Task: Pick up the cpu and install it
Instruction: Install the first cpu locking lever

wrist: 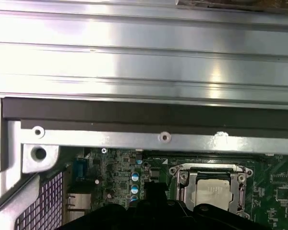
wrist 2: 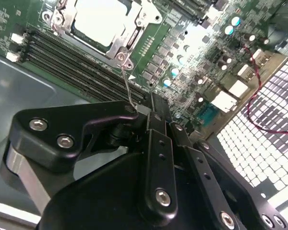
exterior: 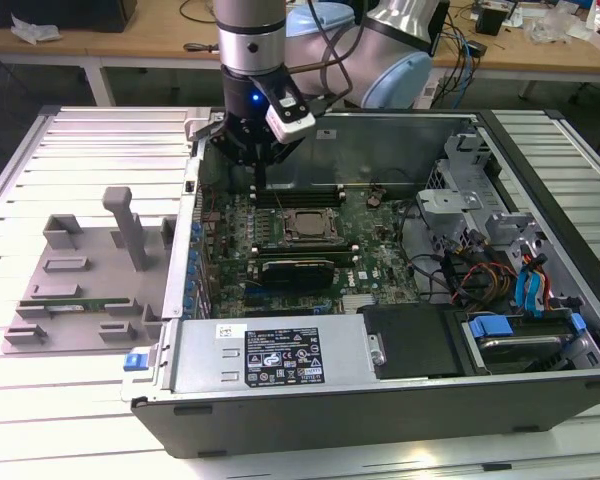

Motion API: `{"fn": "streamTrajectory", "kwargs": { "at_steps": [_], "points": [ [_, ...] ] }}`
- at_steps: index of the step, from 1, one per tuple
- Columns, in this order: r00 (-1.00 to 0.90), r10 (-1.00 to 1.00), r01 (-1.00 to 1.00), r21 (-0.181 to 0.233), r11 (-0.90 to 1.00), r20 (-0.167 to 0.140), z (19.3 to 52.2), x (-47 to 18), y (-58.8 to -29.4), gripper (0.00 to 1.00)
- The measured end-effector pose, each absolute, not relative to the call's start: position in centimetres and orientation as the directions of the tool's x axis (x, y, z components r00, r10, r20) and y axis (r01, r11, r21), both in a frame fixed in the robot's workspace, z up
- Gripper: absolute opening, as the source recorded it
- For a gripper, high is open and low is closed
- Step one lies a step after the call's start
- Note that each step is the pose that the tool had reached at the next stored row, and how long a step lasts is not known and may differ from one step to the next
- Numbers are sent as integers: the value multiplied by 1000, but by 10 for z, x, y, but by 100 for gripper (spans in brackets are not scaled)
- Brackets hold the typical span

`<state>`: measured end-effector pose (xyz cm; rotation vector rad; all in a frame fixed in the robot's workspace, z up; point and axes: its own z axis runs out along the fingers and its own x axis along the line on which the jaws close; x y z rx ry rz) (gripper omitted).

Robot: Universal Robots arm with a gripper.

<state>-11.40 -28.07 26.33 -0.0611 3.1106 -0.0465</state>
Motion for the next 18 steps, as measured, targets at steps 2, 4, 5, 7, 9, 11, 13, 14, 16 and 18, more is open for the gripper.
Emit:
{"fn": "streamTrajectory", "kwargs": {
  "at_steps": [2, 4, 5, 7, 9, 11, 13, 14, 16, 18],
  "points": [
    [-999, -40, -39, -31, 999, -29, 262, -113, -279, 11],
    [-999, -40, -39, -31, 999, -29, 262, -111, -279, 11],
    [-999, -40, -39, -31, 999, -29, 262, -110, -279, 11],
    [-999, -40, -39, -31, 999, -29, 261, -108, -279, 11],
    [-999, -40, -39, -32, 999, -29, 261, -106, -279, 11],
    [-999, -40, -39, -32, 999, -29, 261, -104, -279, 11],
    [-999, -40, -39, -32, 999, -29, 261, -102, -279, 11],
    [-999, -40, -39, -32, 999, -29, 260, -101, -279, 11],
    [-999, -40, -39, -32, 999, -29, 260, -99, -279, 11],
    [-999, -40, -39, -32, 999, -29, 260, -97, -279, 11]
  ]
}}
